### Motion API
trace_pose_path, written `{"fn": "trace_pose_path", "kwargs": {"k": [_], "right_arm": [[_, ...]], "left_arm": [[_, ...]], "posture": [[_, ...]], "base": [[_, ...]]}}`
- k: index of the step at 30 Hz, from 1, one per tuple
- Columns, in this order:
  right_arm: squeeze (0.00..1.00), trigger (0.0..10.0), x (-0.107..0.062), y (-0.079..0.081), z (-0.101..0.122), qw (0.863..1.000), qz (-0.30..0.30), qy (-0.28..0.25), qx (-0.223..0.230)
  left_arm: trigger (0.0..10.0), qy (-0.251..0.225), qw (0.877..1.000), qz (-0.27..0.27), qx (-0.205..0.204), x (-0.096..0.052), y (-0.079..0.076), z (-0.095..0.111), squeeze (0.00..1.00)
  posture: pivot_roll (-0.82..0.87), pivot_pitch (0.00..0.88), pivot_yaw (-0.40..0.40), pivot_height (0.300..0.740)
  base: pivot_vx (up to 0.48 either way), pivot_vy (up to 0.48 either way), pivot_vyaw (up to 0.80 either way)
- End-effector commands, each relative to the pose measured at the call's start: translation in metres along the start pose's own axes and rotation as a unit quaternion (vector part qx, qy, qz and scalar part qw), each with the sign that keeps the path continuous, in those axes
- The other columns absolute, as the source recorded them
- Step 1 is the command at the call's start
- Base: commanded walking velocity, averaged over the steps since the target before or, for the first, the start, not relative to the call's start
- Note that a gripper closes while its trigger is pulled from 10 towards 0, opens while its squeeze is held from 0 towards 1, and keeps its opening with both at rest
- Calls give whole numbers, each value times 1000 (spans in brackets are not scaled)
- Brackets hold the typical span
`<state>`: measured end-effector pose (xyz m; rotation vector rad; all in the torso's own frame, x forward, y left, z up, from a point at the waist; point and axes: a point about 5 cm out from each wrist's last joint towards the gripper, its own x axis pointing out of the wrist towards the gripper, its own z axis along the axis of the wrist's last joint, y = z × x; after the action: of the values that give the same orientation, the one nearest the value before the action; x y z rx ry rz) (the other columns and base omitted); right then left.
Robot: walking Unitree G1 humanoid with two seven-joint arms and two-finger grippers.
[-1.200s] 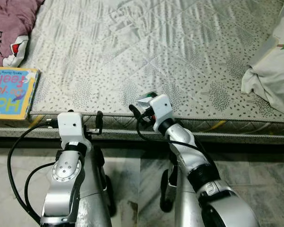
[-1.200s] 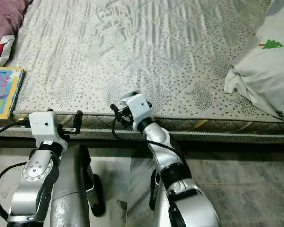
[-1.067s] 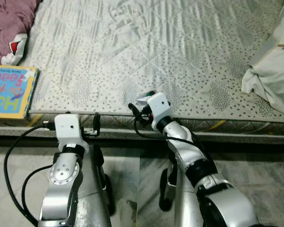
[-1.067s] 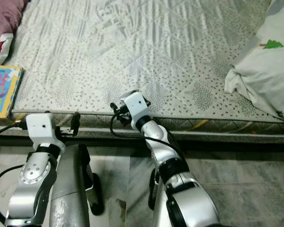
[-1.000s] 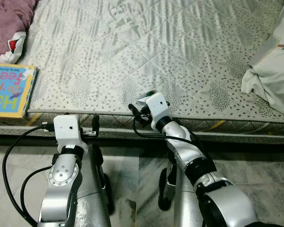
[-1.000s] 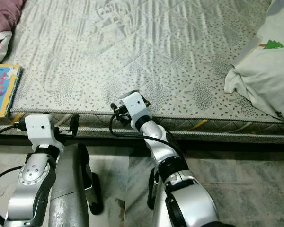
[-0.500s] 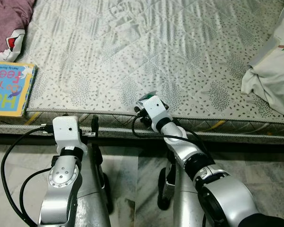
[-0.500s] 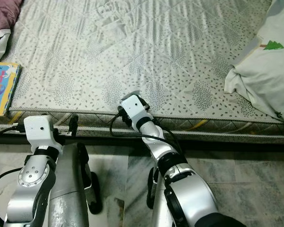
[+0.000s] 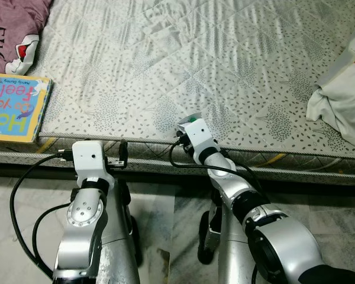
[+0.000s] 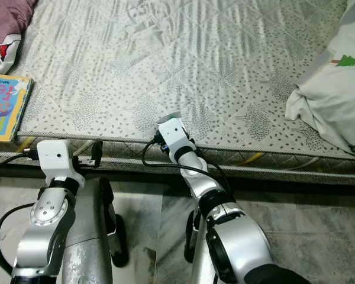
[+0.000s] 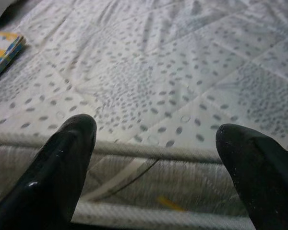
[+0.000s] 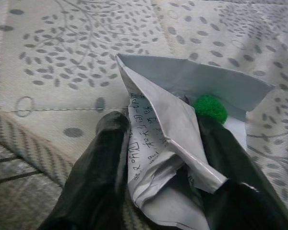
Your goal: Clean up the room
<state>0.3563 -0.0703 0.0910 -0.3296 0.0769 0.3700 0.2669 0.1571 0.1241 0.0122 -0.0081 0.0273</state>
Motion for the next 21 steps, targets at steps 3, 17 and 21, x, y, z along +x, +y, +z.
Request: {"fn": "trace_pose_path", "kwargs": {"k": [3, 17, 21], "right_arm": [[0, 0, -11, -10, -28, 998, -27, 60, 24], [0, 0, -10, -23, -27, 993, -48, 63, 84], [0, 0, -8, -31, -23, 993, -53, 55, 93]], "left_arm": [[10000, 10, 1000, 3, 0, 3, 2, -7, 0], [10000, -16, 1000, 0, -4, 23, -1, -2, 0], [10000, -22, 1000, -2, -7, 31, -4, -2, 0]], "posture": [[90, 253, -12, 538], [68, 184, -14, 538], [48, 152, -8, 538]], "base": [[0, 0, 0], [0, 0, 0], [0, 0, 0]]}}
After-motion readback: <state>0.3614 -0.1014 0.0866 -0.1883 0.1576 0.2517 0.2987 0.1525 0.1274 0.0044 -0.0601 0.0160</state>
